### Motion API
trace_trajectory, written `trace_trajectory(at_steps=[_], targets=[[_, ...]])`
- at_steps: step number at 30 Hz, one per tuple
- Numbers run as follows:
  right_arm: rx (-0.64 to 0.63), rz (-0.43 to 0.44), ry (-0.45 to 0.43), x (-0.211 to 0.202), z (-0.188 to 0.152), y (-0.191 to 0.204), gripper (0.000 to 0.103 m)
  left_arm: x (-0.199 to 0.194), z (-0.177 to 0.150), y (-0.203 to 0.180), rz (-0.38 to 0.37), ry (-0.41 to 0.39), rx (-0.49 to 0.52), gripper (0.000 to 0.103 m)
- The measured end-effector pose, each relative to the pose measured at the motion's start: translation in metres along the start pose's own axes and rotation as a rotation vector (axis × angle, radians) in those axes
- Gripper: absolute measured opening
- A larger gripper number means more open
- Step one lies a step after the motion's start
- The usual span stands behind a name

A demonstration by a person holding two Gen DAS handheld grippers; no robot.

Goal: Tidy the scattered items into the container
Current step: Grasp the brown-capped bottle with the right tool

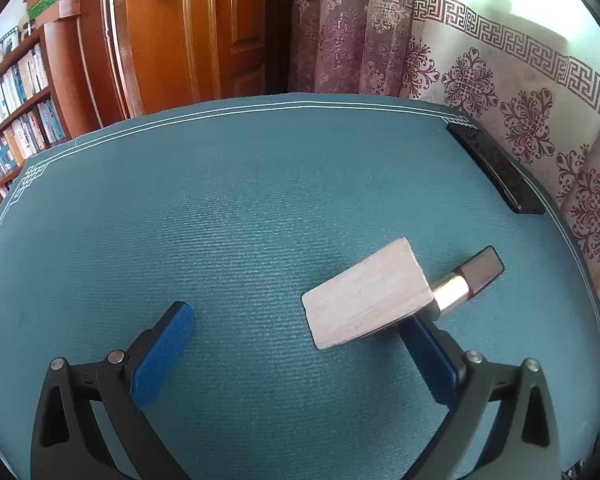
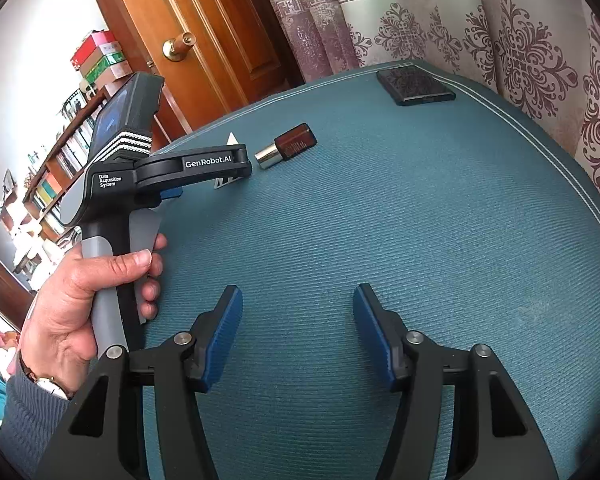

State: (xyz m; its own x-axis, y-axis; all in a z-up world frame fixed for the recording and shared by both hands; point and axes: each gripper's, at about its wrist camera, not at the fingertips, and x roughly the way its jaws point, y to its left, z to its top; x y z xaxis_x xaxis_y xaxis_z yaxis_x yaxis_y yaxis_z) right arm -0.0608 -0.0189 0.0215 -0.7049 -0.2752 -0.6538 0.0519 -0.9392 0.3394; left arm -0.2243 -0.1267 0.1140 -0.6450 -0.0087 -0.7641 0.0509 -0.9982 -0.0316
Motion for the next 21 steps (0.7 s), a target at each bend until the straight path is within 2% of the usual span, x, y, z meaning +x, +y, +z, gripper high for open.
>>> trace_trajectory(at_steps=[3,10,15,19,21], targets=[[-0.006,-0.007,0.001,0.001,0.000,0.000,0.061,0.002,0.001,-0.003,0.010,0.002,0.018,0.102],[-0.021,-0.029,0.011,0.002,0.000,0.003,0.061,-0.002,-0.001,-0.001,-0.070,-0.015,0.026,0.102],[-0.057,-0.096,0.038,0.011,0.009,0.011,0.061,-0.006,-0.002,-0.003,-0.088,-0.031,0.036,0.091],[-0.010,-0.116,0.042,0.023,0.029,0.004,0.061,-0.005,-0.001,0.001,-0.099,-0.039,0.036,0.084],[0.004,-0.142,0.033,0.029,0.039,0.000,0.061,-0.006,0.000,0.004,-0.104,-0.046,0.030,0.074]])
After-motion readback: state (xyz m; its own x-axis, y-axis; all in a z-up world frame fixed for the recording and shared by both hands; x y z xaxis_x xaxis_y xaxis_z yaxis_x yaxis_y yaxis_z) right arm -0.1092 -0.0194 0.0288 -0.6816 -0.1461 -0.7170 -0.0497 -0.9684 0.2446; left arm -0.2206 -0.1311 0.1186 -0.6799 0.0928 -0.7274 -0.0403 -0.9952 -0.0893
